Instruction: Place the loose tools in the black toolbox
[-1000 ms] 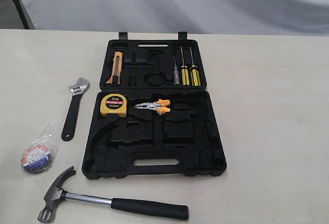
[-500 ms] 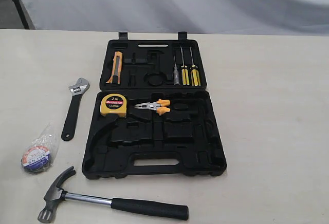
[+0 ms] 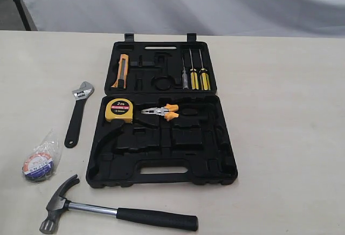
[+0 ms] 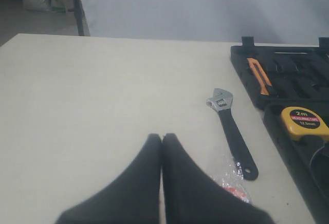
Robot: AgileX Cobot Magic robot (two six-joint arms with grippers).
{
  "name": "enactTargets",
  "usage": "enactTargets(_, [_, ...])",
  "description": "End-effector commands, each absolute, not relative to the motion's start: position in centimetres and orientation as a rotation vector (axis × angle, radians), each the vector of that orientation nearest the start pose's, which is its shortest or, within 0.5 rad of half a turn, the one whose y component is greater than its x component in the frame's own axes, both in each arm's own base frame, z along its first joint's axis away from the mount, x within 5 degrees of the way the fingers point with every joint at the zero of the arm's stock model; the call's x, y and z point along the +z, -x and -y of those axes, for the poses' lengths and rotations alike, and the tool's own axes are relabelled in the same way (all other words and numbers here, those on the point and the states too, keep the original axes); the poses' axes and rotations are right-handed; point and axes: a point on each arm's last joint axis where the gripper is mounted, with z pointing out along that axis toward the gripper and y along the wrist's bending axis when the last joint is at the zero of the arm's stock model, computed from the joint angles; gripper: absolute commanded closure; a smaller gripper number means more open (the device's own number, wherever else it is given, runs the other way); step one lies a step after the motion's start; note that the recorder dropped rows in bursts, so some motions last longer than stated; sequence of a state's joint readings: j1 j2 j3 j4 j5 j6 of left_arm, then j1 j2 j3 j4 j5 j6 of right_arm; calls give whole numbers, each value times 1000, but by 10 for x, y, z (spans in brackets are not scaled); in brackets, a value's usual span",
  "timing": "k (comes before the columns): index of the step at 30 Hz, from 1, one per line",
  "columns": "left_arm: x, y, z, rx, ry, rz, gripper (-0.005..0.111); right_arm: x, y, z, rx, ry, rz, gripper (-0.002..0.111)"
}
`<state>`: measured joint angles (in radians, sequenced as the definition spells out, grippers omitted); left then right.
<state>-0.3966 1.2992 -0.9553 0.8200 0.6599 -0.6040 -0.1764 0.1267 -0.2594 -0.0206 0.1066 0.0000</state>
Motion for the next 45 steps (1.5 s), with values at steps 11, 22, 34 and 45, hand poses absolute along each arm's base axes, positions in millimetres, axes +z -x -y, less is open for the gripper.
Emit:
enactTargets(11, [307,-263,66,348,-306,-2223,105,290,-158,16,86,-139,-2450,108])
enactTargets(22, [307,-263,66,348,-306,-2223,105,213,-223,-73,376,471,-2819,109])
enactTargets(34, [307,-263,66,348,-306,-2223,105,212,-231,-237,476,1187,-2639,109])
enactTargets(45, [307,-263,66,348,-306,-2223,105,208,-213,-337,382,1678,-2447,108])
